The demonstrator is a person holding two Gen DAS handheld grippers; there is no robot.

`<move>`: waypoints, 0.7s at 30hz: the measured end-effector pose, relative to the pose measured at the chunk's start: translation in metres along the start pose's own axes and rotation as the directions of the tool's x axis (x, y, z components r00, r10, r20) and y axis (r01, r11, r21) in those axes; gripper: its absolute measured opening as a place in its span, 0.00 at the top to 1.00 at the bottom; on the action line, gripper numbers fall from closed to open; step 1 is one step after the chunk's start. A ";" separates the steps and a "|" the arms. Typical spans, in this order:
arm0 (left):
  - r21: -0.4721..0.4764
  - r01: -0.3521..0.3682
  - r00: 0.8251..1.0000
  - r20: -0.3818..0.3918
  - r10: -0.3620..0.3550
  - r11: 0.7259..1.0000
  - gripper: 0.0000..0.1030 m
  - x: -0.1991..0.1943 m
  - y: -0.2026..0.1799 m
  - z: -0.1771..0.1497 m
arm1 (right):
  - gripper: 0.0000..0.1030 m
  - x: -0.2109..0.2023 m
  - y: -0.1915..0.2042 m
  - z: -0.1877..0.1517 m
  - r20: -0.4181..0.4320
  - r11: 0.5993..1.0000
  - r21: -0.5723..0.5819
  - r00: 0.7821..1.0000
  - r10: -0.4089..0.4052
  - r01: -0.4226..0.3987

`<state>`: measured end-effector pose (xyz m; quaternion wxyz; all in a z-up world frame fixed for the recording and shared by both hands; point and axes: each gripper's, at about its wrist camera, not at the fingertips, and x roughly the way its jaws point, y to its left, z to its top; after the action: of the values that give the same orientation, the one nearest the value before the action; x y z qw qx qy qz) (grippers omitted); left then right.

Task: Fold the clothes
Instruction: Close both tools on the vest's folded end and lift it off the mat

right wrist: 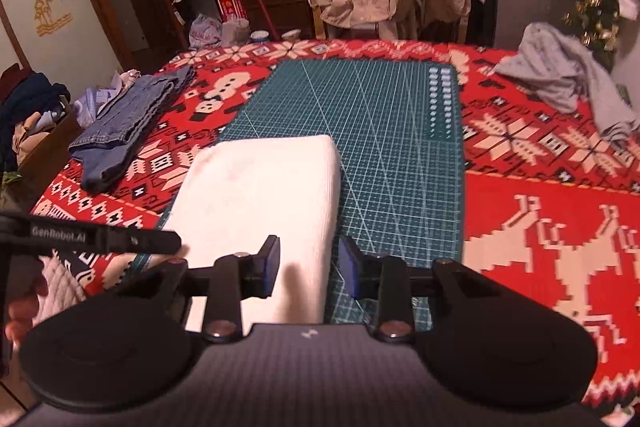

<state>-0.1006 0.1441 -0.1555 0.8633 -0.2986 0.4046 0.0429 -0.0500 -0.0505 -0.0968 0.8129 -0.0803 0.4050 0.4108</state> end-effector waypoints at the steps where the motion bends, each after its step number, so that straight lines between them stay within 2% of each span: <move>1: -0.006 -0.003 1.000 0.002 0.003 1.000 0.50 0.001 0.001 0.000 | 0.66 0.006 -0.002 0.001 -0.010 1.000 0.011 1.000 -0.002 0.002; 5: -0.039 0.015 1.000 -0.012 -0.015 0.999 0.52 0.006 0.006 0.000 | 0.66 0.021 -0.010 0.004 -0.023 0.998 0.056 1.000 0.008 -0.007; 10: -0.010 0.021 1.000 -0.011 -0.021 1.000 0.53 0.009 0.004 0.001 | 0.66 0.032 -0.017 0.004 -0.052 0.994 0.108 0.998 0.031 -0.025; 12: 0.009 0.027 1.000 -0.004 -0.027 1.000 0.59 0.010 0.001 0.001 | 0.66 0.036 -0.019 0.003 -0.062 0.991 0.131 0.997 0.041 -0.033; 13: 0.010 0.033 0.999 -0.003 -0.033 0.999 0.65 0.010 0.001 0.000 | 0.67 0.037 -0.020 0.003 -0.066 0.989 0.142 0.997 0.046 -0.036; 14: 0.010 0.039 0.999 -0.002 -0.039 0.999 0.68 0.011 0.000 0.000 | 0.70 0.038 -0.021 0.002 -0.067 0.988 0.151 0.997 0.050 -0.039; 15: 0.008 0.036 0.999 0.003 -0.036 0.999 0.70 0.011 0.000 0.000 | 0.79 0.038 -0.021 0.002 -0.064 0.986 0.162 0.996 0.059 -0.048; 17: 0.002 0.035 0.999 0.012 -0.035 0.999 0.77 0.009 0.000 0.000 | 0.82 0.037 -0.018 0.001 -0.058 0.985 0.167 0.996 0.063 -0.053; 21: -0.006 0.028 0.999 0.023 -0.028 1.000 0.81 0.005 -0.001 0.002 | 0.85 0.032 -0.006 0.003 -0.051 0.988 0.149 0.998 0.037 -0.029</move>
<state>-0.0954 0.1433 -0.1575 0.8675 -0.3063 0.3903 0.0353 -0.0330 -0.0337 -0.1197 0.7986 -0.0237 0.4572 0.3908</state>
